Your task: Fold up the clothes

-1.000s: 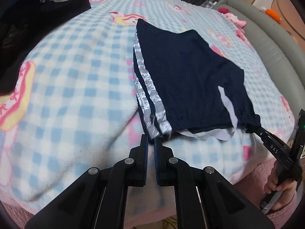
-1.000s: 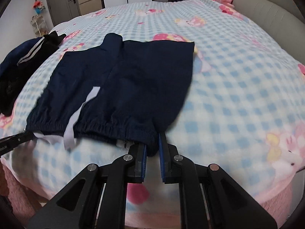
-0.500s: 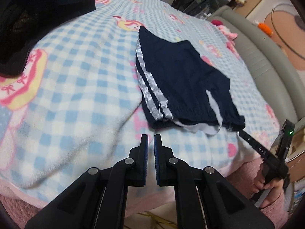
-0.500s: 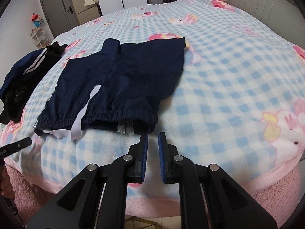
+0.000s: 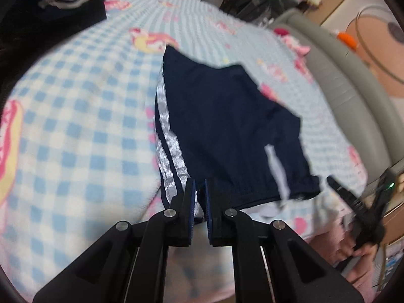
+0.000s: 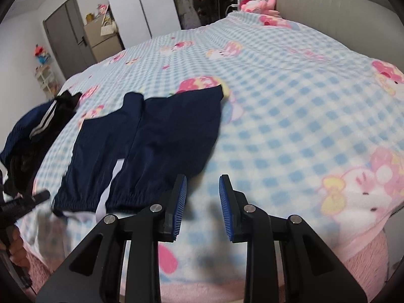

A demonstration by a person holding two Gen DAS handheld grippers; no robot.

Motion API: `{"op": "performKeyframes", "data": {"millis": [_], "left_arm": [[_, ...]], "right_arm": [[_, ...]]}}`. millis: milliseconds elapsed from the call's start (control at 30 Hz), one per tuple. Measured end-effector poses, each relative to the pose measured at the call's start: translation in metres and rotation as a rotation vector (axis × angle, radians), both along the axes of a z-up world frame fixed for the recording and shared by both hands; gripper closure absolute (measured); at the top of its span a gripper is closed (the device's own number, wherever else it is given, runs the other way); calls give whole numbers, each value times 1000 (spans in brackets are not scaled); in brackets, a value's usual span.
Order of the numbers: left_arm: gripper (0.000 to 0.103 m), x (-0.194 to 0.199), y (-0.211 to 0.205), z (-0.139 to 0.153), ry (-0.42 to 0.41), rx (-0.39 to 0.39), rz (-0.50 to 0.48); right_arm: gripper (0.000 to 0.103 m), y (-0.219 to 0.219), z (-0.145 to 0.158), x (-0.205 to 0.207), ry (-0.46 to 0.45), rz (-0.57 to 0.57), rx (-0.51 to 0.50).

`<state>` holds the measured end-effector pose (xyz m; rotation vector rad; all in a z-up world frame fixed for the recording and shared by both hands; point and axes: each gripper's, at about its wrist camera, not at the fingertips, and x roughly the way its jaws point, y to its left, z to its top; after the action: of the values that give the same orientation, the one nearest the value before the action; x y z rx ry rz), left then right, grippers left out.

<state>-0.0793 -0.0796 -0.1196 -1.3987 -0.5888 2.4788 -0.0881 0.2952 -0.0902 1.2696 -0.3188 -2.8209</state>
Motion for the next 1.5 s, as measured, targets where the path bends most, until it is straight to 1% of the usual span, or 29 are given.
{"op": "performKeyframes", "data": {"millis": [67,133,200,267,333,367,400,433,467,500,533,633,700,733,767,867,900,1000,1033,1067,1100,1133,1167,1200,1233,1300,1400,1500], "left_arm": [[93,-3,3,-11,-34,-41,14],[93,0,1,-13,-37,-95,50],[93,4,-4,-11,-33,-152,87],[93,5,-11,-9,-32,-105,88],[92,7,-17,-4,-17,-56,74],[92,7,-18,-2,-4,-30,62],[91,7,-18,-1,5,-10,51],[85,7,-18,-1,13,10,40],[77,5,-16,-2,14,31,35],[75,3,-14,-4,8,41,35],[75,0,-12,-6,2,47,34],[75,-3,-4,-13,-12,-23,40],[77,-3,-4,-18,-24,-57,48],[79,-2,-5,-18,-23,-55,51],[80,-1,-8,-17,-21,-38,53],[80,1,-16,-16,-15,28,37],[78,0,-17,-17,-14,56,24],[77,-2,-13,-18,-16,129,-1],[77,-3,-12,-20,-17,134,-3],[78,-3,-10,-21,-19,135,-4],[80,-4,-7,-21,-18,105,2],[86,-4,-5,-21,-18,75,8],[95,-4,-2,-21,-17,45,14],[97,-3,-1,-19,-10,20,19],[97,-2,-2,-17,-3,12,22],[97,0,-8,-12,5,29,44],[97,8,-21,-6,27,61,76],[95,9,-32,-11,6,165,52]], "right_arm": [[74,3,-5,-10,-29,13,-25],[74,-2,-18,-18,-82,55,-36],[74,-6,-28,-19,-110,55,-10],[74,-6,-34,-16,-119,38,10],[74,2,-32,-11,-112,11,-33],[73,5,-28,-9,-91,3,-57],[66,8,-23,-7,-68,-3,-81],[61,7,-18,-6,-47,13,-91],[52,5,-12,-6,-26,32,-100],[50,2,-10,-7,-17,51,-104],[50,-5,-10,-9,-19,79,-96],[51,-22,-23,-17,-79,89,-11],[56,-23,-36,-19,-119,82,6],[57,-20,-42,-19,-136,69,9],[58,-16,-43,-17,-135,57,4],[60,-6,-42,-11,-127,30,-15],[63,-5,-40,-10,-121,43,-43],[64,-8,-37,-10,-124,118,-149],[64,-10,-40,-12,-134,129,-161],[64,-13,-43,-14,-144,138,-170],[69,-14,-45,-15,-150,135,-171],[75,-14,-48,-16,-156,131,-170],[85,-15,-50,-17,-162,126,-169],[90,-12,-49,-16,-159,118,-185],[92,-9,-46,-13,-148,113,-200],[94,-3,-41,-9,-127,103,-221],[94,4,-35,-2,-107,87,-235],[93,6,-37,1,-108,88,-255]]}}
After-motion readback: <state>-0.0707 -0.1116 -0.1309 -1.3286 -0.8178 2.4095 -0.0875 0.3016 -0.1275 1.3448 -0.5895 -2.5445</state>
